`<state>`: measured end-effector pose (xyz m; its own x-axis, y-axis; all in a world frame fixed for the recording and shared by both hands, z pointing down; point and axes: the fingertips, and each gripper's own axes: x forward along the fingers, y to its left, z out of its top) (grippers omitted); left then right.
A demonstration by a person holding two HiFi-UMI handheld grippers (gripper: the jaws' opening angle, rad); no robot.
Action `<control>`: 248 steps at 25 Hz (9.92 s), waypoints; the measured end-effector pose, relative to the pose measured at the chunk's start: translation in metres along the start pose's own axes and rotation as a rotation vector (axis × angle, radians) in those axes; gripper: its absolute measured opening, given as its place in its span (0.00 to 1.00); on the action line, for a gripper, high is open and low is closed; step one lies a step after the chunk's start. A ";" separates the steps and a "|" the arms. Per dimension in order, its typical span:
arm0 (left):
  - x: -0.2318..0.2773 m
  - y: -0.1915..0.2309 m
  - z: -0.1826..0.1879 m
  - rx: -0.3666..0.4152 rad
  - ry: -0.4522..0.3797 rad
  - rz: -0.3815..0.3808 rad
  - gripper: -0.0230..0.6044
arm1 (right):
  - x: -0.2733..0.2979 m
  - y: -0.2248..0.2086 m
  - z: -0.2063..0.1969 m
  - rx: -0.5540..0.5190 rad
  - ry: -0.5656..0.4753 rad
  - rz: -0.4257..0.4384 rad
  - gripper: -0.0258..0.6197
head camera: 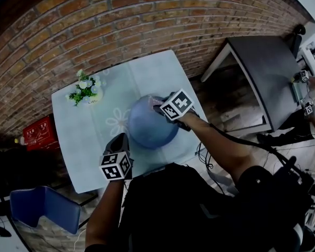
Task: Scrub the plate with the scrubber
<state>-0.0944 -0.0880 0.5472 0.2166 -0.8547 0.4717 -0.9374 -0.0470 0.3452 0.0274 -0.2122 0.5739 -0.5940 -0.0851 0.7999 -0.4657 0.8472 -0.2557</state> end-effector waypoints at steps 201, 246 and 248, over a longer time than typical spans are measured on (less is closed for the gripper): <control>0.061 0.004 -0.045 0.194 0.261 -0.185 0.06 | 0.053 0.064 -0.096 0.137 0.148 -0.205 0.14; -0.014 -0.001 0.066 0.133 -0.110 -0.118 0.06 | -0.050 0.093 0.008 0.035 -0.352 0.120 0.14; -0.024 -0.010 0.086 0.136 -0.166 -0.132 0.06 | -0.073 0.092 0.024 -0.003 -0.415 0.094 0.14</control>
<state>-0.1139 -0.1121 0.4627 0.3025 -0.9091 0.2863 -0.9345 -0.2238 0.2770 0.0123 -0.1407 0.4788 -0.8477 -0.2105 0.4869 -0.3953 0.8627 -0.3155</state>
